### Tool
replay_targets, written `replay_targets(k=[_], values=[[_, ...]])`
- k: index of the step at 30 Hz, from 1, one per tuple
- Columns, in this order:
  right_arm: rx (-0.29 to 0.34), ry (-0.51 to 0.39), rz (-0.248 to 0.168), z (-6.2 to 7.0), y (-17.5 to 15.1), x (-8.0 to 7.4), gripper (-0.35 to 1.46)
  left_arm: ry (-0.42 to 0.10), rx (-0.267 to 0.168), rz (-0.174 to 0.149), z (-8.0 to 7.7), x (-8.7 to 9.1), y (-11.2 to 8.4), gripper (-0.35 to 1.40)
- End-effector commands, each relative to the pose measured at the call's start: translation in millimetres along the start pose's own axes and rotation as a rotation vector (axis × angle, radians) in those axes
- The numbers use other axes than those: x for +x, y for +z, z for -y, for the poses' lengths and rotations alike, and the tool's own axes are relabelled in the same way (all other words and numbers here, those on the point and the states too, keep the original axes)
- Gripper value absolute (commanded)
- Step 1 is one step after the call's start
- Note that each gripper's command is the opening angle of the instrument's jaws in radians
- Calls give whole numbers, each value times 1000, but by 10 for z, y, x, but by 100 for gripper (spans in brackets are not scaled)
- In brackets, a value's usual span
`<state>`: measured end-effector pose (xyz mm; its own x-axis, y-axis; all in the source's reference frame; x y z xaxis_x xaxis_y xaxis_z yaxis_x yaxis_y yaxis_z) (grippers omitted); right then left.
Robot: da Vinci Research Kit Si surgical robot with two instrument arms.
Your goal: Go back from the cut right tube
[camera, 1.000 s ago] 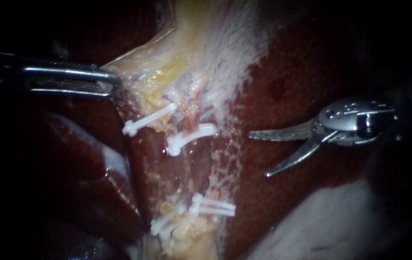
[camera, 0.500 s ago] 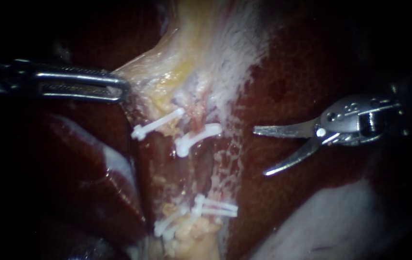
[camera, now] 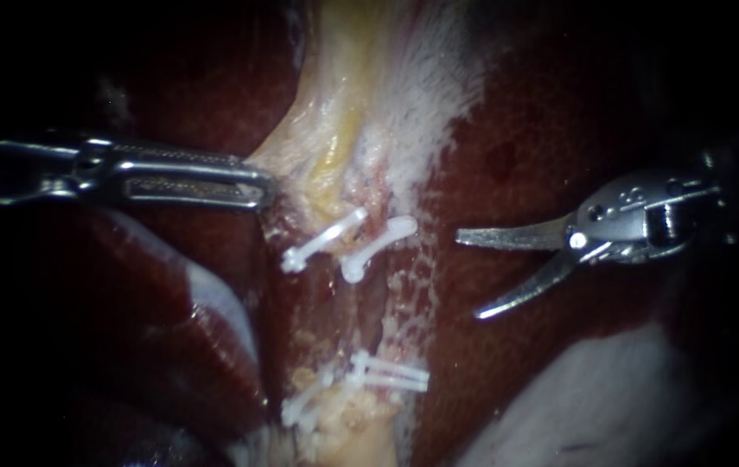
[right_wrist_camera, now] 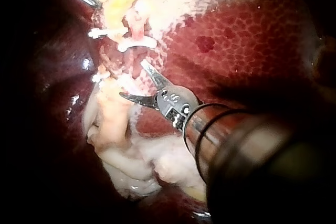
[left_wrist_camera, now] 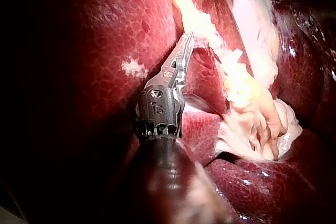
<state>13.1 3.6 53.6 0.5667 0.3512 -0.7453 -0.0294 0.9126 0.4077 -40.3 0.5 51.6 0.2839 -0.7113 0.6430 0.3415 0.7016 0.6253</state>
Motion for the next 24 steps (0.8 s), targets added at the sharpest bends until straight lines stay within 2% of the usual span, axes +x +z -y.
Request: replay_targets(k=[1,24], values=[[-1,0,3,0,0,0,143,0,2,0,0,0,0,-35],[-3,-5,6,0,-1,-1,143,-2,9,-7,3,4,6,-35]])
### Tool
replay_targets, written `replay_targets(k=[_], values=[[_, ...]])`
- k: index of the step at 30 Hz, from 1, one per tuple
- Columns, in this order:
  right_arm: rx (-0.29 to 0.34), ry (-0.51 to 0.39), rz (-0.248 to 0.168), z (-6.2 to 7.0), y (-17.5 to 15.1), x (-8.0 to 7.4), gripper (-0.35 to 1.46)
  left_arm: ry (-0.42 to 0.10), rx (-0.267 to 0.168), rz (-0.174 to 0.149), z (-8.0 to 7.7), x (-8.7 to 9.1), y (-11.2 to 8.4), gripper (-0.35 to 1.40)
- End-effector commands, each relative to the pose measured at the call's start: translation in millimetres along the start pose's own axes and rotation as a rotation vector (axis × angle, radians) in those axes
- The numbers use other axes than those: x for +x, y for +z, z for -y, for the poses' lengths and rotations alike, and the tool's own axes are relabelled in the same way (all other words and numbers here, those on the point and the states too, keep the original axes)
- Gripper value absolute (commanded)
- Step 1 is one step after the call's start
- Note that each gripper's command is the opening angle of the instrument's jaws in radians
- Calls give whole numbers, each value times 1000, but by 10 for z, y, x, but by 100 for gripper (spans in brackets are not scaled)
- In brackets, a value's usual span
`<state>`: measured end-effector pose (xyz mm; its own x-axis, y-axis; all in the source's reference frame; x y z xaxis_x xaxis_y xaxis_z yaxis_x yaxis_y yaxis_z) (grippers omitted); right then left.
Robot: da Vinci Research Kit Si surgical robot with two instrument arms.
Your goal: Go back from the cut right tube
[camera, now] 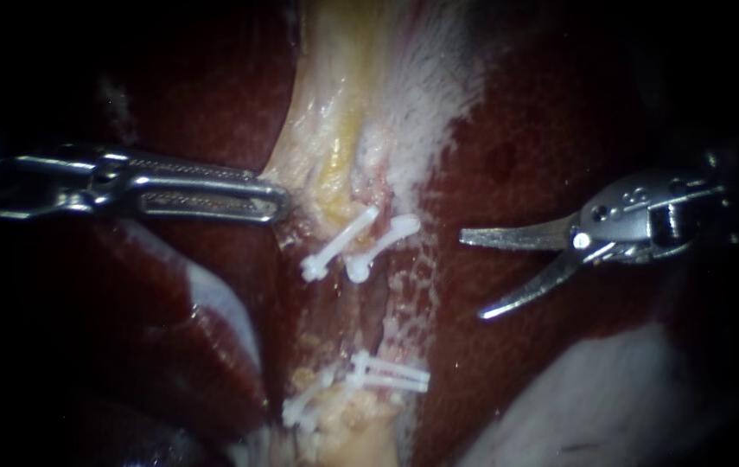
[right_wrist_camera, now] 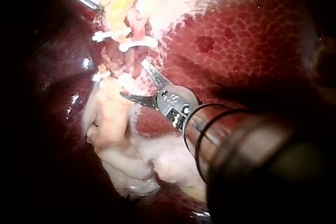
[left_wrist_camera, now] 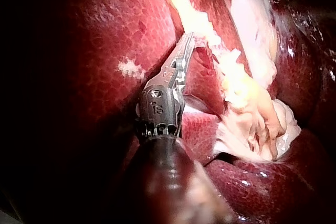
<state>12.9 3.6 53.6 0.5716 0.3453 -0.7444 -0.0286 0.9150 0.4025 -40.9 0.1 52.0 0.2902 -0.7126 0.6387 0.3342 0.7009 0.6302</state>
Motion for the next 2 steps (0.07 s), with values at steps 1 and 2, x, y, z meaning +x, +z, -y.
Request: replay_targets(k=[1,2], values=[[0,0,0,0,0,0,143,0,0,0,0,0,0,-35],[0,0,0,0,0,0,143,0,0,0,0,0,0,-35]])
